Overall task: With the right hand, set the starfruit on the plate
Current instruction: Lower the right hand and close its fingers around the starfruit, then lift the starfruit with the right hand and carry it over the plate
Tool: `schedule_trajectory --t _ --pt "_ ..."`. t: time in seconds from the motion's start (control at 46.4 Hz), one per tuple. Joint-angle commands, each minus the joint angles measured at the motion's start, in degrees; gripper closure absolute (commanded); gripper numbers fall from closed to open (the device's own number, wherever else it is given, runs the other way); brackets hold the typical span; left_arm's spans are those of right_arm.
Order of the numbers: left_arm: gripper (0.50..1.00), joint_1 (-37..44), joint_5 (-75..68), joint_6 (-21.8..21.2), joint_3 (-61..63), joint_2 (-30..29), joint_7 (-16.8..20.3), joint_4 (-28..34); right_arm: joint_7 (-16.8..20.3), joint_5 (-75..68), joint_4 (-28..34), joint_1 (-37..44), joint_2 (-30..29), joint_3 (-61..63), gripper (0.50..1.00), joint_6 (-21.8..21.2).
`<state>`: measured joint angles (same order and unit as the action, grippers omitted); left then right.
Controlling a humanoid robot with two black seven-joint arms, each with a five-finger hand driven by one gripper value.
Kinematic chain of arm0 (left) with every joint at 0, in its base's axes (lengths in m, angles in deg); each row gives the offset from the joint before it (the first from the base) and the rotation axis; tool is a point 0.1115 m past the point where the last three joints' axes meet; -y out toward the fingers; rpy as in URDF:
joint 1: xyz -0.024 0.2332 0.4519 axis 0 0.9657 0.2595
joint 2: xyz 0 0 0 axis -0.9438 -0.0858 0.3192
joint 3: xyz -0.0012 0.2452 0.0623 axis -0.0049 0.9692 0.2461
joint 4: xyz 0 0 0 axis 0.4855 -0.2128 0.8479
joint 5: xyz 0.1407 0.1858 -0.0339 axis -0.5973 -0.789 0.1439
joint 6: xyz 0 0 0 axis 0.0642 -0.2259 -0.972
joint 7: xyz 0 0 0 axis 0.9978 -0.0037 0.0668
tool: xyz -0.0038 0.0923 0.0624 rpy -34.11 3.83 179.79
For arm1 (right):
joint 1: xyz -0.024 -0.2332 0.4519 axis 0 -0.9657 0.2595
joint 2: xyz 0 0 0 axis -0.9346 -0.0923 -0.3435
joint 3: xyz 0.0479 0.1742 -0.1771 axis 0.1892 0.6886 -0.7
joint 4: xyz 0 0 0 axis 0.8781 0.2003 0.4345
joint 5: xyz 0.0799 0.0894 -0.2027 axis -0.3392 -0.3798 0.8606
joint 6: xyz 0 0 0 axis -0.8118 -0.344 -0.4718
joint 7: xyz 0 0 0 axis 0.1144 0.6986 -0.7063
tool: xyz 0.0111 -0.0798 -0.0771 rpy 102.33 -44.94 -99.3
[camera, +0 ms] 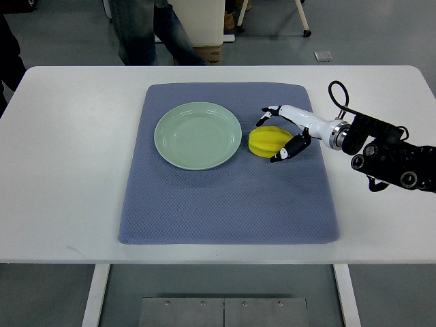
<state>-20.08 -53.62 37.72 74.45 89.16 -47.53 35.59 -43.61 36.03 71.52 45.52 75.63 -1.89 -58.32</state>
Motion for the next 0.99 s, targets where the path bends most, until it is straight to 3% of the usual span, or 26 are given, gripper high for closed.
schedule_trajectory --t 0.0,0.345,0.453,0.582,0.798,0.97 --pt "0.500 0.0 0.0 0.0 0.0 0.0 0.0 0.0 0.0 0.0 -0.4 -0.5 -0.2 0.2 0.507 0.8" --pt "0.500 0.0 0.0 0.0 0.0 0.0 0.0 0.0 0.0 -0.1 -2.1 -1.7 -1.4 0.3 0.519 1.1" --pt "0.500 0.0 0.0 0.0 0.0 0.0 0.0 0.0 -0.1 -0.1 -2.3 -2.2 -1.4 0.7 0.559 1.1" --pt "0.500 0.0 0.0 0.0 0.0 0.0 0.0 0.0 -0.3 -0.1 -2.7 -2.3 -1.6 0.7 0.653 1.1" --pt "0.500 0.0 0.0 0.0 0.0 0.0 0.0 0.0 -0.4 -0.2 -2.8 -2.3 -1.5 0.7 1.000 1.0" --pt "0.500 0.0 0.0 0.0 0.0 0.0 0.0 0.0 -0.5 -0.3 -3.5 -2.9 -1.7 0.8 1.000 1.0"
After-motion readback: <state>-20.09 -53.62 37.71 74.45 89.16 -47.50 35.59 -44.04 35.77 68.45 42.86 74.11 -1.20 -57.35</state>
